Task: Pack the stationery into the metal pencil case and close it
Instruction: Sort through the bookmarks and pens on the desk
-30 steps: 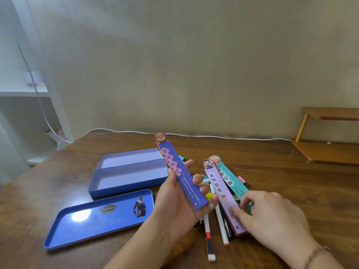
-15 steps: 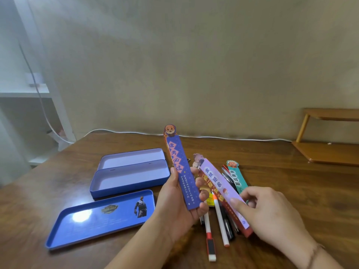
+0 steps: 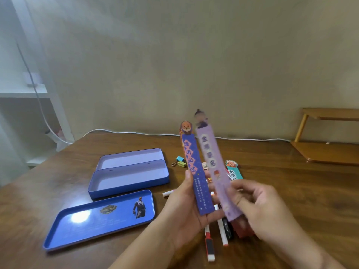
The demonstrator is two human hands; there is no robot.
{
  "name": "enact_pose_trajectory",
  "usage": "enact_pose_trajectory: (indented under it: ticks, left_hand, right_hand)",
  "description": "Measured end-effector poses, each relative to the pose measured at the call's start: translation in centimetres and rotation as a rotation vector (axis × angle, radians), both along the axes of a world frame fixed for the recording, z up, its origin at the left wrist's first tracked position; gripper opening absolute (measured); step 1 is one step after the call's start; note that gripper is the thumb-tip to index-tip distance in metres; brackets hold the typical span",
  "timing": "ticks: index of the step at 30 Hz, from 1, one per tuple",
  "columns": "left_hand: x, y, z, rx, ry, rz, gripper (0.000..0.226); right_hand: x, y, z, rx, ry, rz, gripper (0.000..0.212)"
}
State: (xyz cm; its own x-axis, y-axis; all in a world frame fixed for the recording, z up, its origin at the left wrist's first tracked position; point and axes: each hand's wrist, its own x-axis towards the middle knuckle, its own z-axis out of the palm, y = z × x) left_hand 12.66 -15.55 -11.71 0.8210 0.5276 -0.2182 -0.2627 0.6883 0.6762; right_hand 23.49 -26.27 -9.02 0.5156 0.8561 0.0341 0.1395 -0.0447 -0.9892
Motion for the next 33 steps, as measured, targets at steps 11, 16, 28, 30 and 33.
enact_pose_trajectory:
  ticks: [11, 16, 28, 30, 33]
  left_hand:
    - [-0.1, -1.0, 0.2, -0.023, 0.012, -0.085, 0.056]
    - [-0.3, -0.5, 0.5, -0.023, 0.009, -0.005, 0.058]
    - [-0.3, -0.3, 0.3, -0.033, 0.026, 0.009, 0.054]
    - [-0.3, -0.1, 0.2, -0.049, 0.031, 0.008, 0.053]
    - [-0.5, 0.1, 0.1, -0.060, 0.036, -0.011, 0.054]
  right_hand:
    - [-0.3, 0.4, -2.1, 0.076, -0.992, -0.156, 0.041]
    - [0.4, 0.2, -2.9, 0.118, -1.253, 0.072, 0.031]
    - [2.3, -0.1, -1.9, 0.124, -1.010, -0.258, 0.039]
    - [4.0, -0.3, -1.1, -0.117, -0.986, -0.391, 0.036]
    - [5.7, 0.0, -1.2, -0.641, -0.864, -0.333, 0.041]
